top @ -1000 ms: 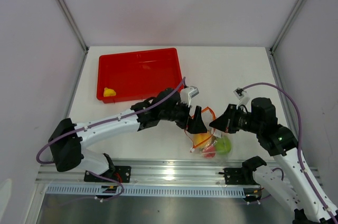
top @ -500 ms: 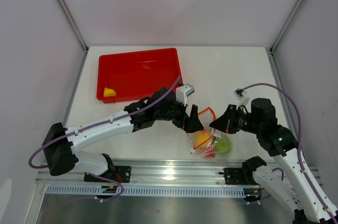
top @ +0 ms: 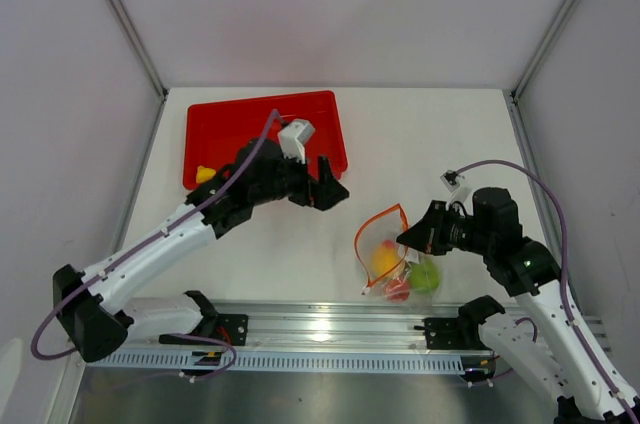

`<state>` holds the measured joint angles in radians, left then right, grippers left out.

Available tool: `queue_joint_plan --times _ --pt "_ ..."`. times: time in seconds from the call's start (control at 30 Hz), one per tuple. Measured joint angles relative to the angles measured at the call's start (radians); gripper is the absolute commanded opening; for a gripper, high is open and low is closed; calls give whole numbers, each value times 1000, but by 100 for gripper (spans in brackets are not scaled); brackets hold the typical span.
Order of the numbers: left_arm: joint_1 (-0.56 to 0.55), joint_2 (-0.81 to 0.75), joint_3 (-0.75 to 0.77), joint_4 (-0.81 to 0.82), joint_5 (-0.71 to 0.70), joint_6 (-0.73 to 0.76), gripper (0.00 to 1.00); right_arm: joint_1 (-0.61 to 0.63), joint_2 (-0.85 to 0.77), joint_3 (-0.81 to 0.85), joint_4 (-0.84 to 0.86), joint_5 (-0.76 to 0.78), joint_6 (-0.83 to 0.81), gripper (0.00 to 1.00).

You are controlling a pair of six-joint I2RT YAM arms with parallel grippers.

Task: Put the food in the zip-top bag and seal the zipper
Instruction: Pick up the fake fruit from the bin.

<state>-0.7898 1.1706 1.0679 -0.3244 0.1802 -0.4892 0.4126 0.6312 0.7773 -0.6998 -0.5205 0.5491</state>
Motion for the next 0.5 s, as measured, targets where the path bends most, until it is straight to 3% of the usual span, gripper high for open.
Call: queue_joint_plan --times 0.23,0.5 --pt "276 -4 16 -108 -115 -99 100 -2 17 -4 6 0 0 0" --pt "389 272 353 -432 -441 -287 99 -8 68 -9 24 -1 -5 0"
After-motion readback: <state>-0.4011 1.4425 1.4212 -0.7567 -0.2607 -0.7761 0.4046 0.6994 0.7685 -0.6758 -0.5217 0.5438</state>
